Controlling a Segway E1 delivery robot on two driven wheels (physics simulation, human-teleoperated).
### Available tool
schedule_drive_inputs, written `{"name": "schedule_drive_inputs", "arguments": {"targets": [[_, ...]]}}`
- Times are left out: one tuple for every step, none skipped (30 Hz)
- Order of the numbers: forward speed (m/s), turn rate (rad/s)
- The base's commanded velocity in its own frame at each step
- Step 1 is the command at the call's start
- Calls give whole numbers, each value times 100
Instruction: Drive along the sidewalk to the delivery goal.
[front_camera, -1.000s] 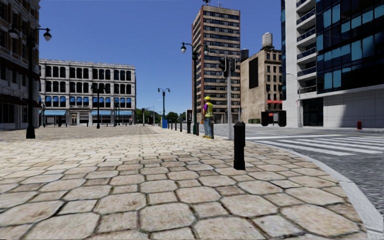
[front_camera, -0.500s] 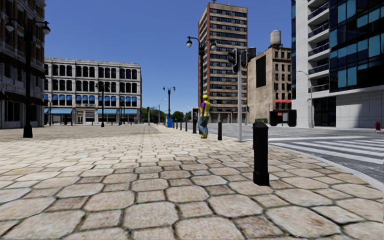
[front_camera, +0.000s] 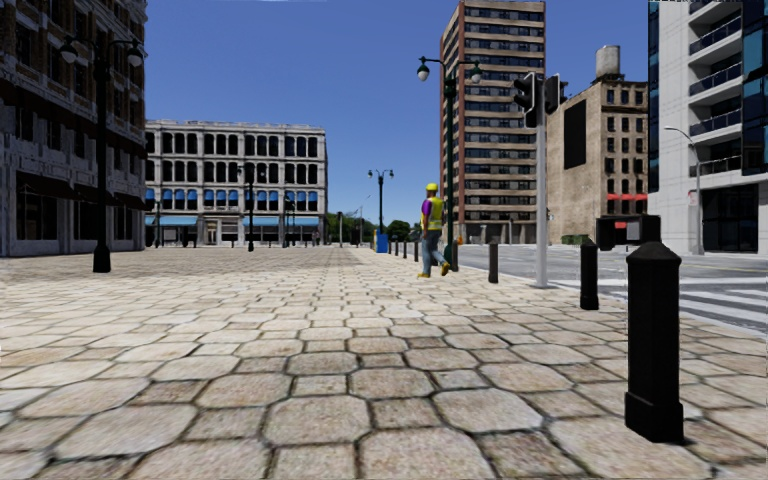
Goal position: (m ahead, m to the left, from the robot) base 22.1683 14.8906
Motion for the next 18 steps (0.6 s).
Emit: {"name": "schedule_drive_inputs", "arguments": {"targets": [[151,46],[151,47],[151,47],[161,47],[161,47],[200,47],[200,47],[200,47],[200,47],[200,47],[200,47],[200,47],[200,47],[200,47],[200,47],[200,47],[200,47],[200,47]]}}
